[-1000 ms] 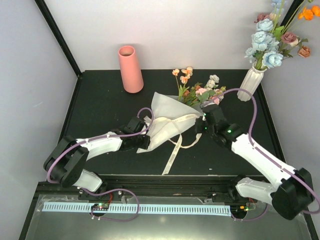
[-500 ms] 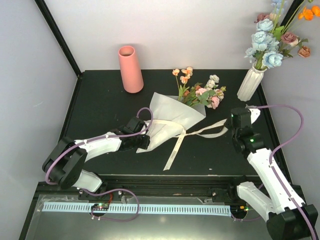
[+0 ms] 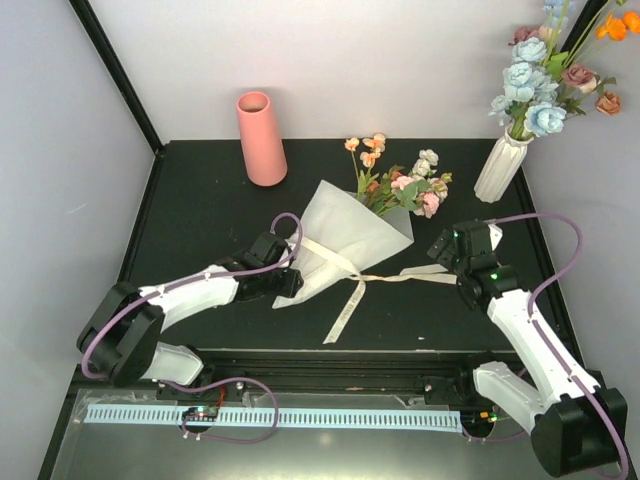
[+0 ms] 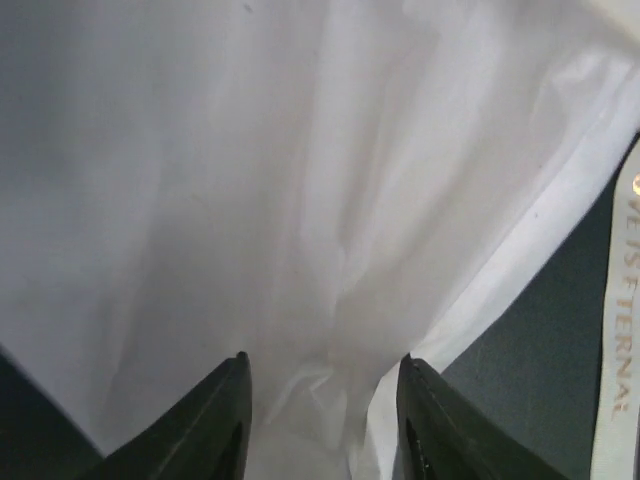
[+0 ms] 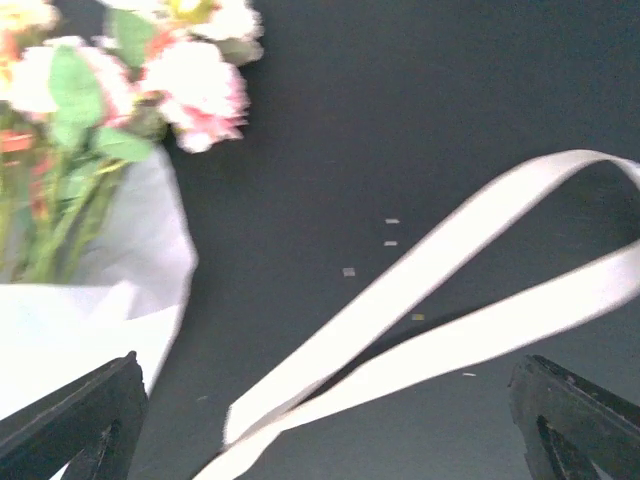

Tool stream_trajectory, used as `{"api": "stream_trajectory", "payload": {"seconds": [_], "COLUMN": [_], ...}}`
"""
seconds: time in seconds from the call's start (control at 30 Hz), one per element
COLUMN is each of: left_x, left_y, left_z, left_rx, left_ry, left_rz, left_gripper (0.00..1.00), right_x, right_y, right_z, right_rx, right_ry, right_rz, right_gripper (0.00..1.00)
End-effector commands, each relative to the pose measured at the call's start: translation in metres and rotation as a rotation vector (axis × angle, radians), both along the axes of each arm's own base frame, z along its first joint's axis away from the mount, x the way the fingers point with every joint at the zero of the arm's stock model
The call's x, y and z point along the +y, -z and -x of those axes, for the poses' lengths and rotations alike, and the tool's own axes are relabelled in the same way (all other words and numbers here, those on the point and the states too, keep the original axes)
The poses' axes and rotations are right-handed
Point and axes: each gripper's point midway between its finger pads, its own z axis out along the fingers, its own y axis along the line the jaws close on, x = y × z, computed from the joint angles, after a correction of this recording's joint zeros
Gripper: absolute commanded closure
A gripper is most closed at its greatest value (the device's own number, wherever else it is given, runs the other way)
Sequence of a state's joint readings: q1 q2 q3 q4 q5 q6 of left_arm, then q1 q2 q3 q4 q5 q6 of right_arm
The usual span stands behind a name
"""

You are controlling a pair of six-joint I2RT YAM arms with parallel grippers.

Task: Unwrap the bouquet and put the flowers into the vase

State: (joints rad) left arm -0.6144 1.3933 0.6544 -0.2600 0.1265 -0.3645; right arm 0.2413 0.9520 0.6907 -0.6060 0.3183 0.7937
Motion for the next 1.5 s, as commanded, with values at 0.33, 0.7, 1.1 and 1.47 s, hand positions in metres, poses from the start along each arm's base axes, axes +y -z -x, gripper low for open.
{"api": "stream_trajectory", "payload": {"seconds": [0.33,0.7,1.1,1.47], "left_x": [0.017,-0.022,-0.088,0.031], "left_y": [-0.1,-0.149,-0.198,-0.189], "left_z": [0.003,0.057,0.136,0.032], "left_rx": [-0.169,-0.248,-0.383,-0.398], "left_ry": [-0.026,0.273,0.692,0.014], "left_rz": [-0.023,0.032,0.109,-0.107], "left_gripper": [0.09,0.14,0.19,0.2], "right_x": [0.049,0.104,0.149,0.073], "right_y": [0.006,0.0,-0.017,-0.138], "right_z": [-0.001,-0.002,0.011,0.033], "right_rx": [-0.09,-0.143,-0.17,-0.599], "right_ry": [-0.256,-0.496,-0.689,-0.462], "right_rz": [-0.172,-0.302,-0.244,-0.034], "right_gripper": [0.0,0.01,0.04,0.01]}}
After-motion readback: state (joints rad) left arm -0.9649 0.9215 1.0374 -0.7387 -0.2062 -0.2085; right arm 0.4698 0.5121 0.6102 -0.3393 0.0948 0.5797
